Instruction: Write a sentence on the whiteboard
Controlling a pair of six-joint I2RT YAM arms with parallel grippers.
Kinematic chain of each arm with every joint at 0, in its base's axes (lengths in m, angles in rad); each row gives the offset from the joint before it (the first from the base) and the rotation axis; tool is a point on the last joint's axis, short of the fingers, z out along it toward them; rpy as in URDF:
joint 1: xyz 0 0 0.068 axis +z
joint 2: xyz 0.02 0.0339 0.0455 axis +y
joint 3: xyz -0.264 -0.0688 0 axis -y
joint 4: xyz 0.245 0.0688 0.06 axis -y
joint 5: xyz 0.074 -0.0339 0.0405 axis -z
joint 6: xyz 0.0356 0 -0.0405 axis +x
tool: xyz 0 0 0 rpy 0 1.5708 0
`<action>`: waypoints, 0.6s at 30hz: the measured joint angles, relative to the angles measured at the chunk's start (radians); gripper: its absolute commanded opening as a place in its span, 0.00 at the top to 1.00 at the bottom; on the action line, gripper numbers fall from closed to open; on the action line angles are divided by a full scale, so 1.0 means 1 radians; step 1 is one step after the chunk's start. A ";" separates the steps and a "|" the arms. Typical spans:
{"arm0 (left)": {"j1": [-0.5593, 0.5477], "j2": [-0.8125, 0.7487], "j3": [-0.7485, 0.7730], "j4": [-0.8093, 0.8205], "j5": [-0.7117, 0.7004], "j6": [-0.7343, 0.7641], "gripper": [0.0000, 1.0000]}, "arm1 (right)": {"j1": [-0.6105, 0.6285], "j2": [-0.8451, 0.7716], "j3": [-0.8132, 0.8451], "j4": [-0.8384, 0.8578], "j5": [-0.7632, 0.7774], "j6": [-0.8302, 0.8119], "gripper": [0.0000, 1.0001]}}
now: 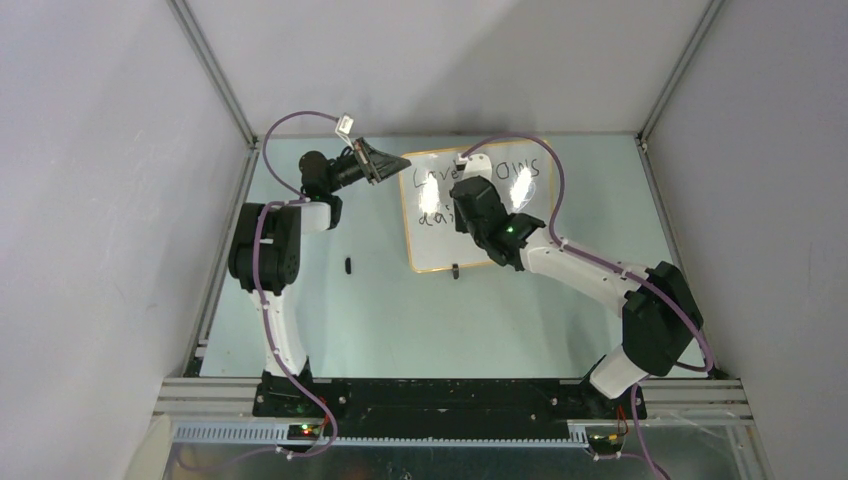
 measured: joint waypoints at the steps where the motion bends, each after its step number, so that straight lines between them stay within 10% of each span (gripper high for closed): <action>1: 0.000 0.000 0.000 0.000 0.000 0.000 1.00 | 0.002 0.000 0.000 -0.003 0.001 0.003 1.00; 18: 0.000 0.000 0.000 0.000 0.000 0.000 1.00 | 0.048 -0.008 -0.056 -0.031 0.019 0.031 1.00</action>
